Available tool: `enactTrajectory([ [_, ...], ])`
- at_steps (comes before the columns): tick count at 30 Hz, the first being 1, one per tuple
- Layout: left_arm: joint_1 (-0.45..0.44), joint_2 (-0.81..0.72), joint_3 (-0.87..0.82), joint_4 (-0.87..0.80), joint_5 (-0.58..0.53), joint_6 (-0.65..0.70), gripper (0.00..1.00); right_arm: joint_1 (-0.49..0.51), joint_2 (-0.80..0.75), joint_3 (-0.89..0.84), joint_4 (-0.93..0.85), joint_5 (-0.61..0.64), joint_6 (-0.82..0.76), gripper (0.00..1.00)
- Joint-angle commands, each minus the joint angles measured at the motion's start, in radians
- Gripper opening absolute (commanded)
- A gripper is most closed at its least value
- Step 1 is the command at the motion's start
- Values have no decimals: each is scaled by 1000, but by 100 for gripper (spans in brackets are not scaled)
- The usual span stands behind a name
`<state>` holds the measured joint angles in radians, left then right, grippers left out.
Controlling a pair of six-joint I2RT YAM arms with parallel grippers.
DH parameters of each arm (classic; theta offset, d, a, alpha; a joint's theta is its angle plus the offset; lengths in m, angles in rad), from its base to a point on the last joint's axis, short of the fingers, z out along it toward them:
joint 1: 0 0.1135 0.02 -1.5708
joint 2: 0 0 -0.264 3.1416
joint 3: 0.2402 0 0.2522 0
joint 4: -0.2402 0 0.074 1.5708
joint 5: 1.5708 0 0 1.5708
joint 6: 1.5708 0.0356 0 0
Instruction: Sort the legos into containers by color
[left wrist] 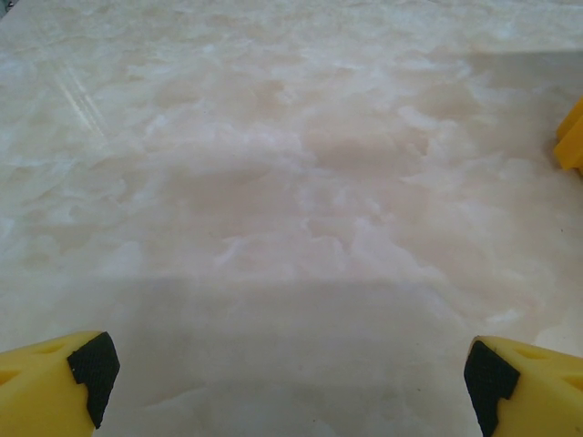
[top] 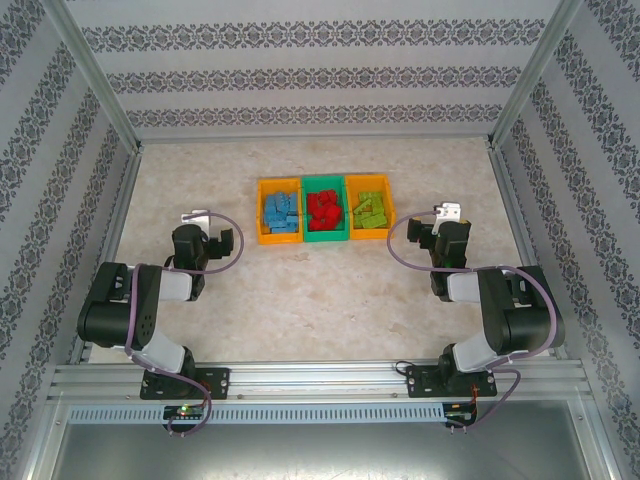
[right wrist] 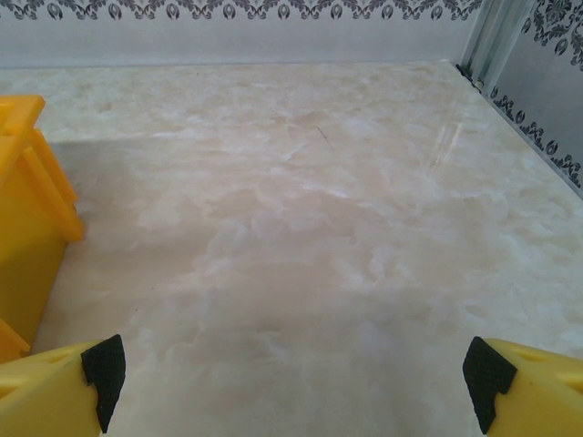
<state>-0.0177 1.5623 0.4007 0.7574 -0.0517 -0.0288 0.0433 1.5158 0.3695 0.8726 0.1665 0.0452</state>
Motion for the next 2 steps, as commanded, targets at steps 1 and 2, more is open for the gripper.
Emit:
enactTrajectory([
  [1, 11, -8, 18, 60, 20, 14, 99, -2, -8, 5, 38, -22, -9, 98],
  [2, 12, -7, 18, 60, 19, 15, 99, -2, -8, 6, 39, -21, -8, 98],
])
